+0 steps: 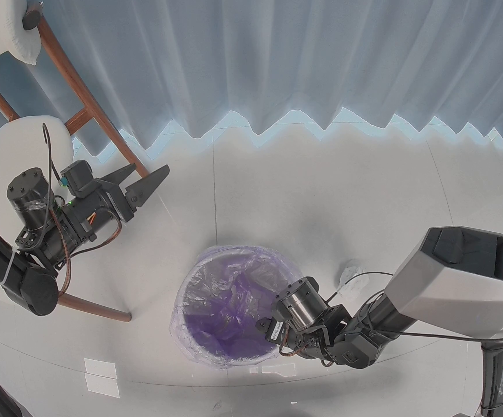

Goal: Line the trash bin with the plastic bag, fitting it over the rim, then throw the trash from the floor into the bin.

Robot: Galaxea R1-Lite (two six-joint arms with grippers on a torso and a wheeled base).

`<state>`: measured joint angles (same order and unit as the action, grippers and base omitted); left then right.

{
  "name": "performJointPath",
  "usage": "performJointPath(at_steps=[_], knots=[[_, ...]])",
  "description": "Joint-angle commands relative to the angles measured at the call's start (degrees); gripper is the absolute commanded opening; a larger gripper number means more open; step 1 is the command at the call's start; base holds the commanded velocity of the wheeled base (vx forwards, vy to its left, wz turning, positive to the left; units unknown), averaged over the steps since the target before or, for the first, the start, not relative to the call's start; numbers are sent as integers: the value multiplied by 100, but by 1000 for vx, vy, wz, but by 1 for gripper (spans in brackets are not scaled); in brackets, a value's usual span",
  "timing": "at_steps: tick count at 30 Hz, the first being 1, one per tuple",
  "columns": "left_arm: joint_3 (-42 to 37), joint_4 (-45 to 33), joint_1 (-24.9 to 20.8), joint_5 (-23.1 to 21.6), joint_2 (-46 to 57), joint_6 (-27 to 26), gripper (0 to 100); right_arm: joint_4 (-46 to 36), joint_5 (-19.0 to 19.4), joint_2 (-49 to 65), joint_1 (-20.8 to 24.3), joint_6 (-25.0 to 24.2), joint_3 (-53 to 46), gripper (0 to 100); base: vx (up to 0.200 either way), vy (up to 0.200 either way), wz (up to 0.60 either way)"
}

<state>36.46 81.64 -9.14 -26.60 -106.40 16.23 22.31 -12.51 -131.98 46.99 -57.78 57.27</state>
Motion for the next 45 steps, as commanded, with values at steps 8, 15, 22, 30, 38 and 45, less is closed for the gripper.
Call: performJointPath(at_steps=[8,15,22,30,38,45], knots=[[-491,616,721,-363,190,65,100,2,-50,-21,29,-5,-14,0,0,0,0],[-588,643,572,-390,102,47,100,10,-85,23,11,197,-23,0,0,0,0],[-588,643,572,-390,-30,-102,100,28,-94,383,-349,1691,-243,0,0,0,0],[-667,651,545,-390,-179,-366,100,555,-50,568,-1043,3836,-717,0,0,0,0],[-702,678,457,-381,-425,-454,100,2586,73,-74,-1122,5005,-981,0,0,0,0],[-711,678,431,-372,-707,-814,100,3253,117,-338,-1131,5066,-981,0,0,0,0]])
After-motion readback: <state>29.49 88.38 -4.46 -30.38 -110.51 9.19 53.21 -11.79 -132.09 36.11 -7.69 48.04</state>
